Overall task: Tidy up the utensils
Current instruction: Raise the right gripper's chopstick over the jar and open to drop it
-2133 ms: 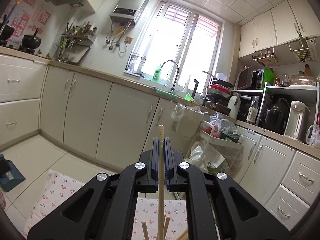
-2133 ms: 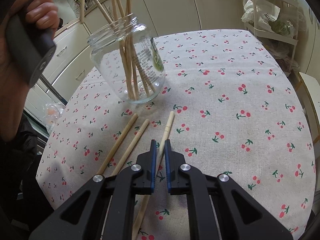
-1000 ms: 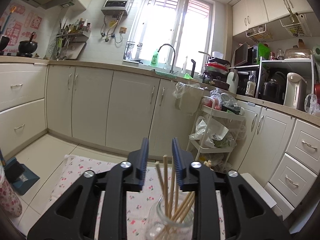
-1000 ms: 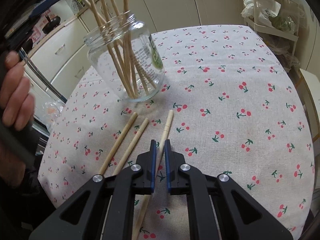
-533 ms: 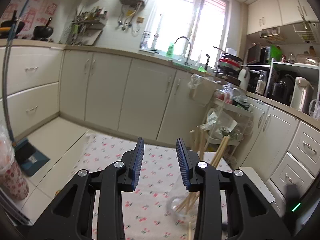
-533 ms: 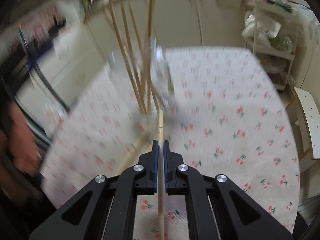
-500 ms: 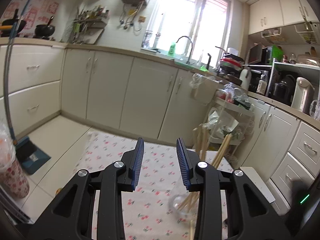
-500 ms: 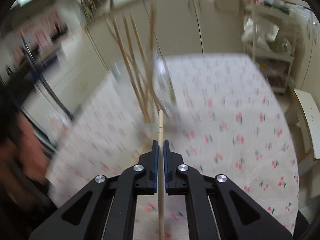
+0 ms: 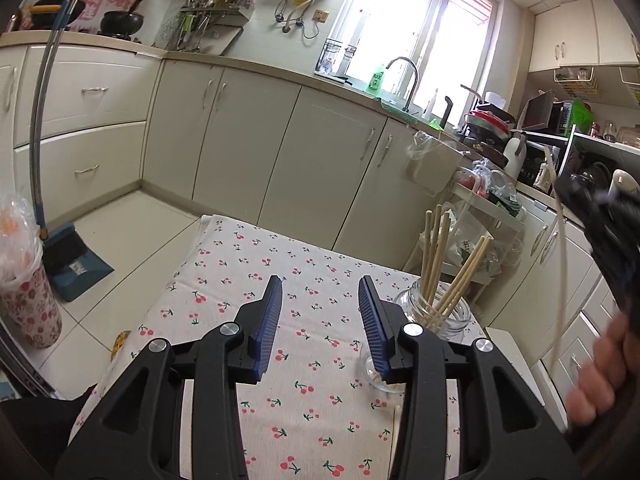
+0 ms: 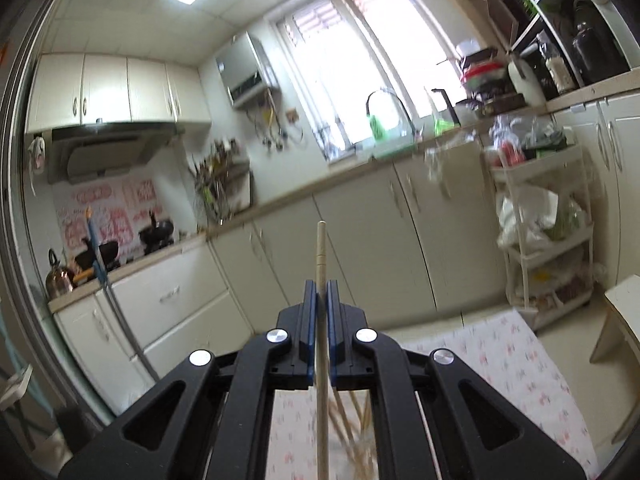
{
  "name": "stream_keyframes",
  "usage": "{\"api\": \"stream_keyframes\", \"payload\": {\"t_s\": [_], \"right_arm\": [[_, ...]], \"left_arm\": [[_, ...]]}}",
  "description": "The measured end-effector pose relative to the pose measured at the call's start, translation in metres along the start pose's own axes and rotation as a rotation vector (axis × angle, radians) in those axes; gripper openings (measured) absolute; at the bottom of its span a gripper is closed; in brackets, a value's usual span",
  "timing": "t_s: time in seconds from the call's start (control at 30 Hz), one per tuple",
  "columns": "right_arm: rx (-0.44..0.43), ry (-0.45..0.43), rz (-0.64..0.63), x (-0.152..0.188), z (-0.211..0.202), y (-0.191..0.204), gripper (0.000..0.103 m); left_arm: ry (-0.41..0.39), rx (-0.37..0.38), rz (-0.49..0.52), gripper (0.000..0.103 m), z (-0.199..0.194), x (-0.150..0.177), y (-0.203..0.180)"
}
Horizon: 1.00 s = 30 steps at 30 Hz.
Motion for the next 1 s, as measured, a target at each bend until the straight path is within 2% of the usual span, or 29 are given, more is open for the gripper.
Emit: {"api": "stream_keyframes", "payload": {"t_s": [0.13, 0.43, 0.7, 1.0], "right_arm": [[0.003, -0.060, 0.013, -0.013, 0.023, 0.002, 0.006], [0.035, -0.104, -0.041, -0.003, 0.064, 0.007, 0.006], [0.076, -0.077, -0.084, 0.021, 0.089, 0.001, 0.006], [0.089, -0.027, -0.153, 0.053, 0.076, 0.004, 0.006]], "left_arm": [[0.000, -0.002, -0.009, 0.038, -0.002, 0.001, 0.003], [0.019, -0.020, -0.028, 0.042, -0.002, 0.007, 0.010], [0.042, -0.033, -0.028, 0.045, 0.005, 0.011, 0.014], [0.062, -0.044, -0.032, 0.048, 0.007, 0.011, 0.014]]}}
Point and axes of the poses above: each gripper's, at about its wrist camera, not at the fingertips, and z roughly the way its jaws point, y to its left, x to its underside, the point moved 7 cm from there along z, roughly the way its jaws point, and after that the axes turned 2 degrees about x, right-handed, at the moved point
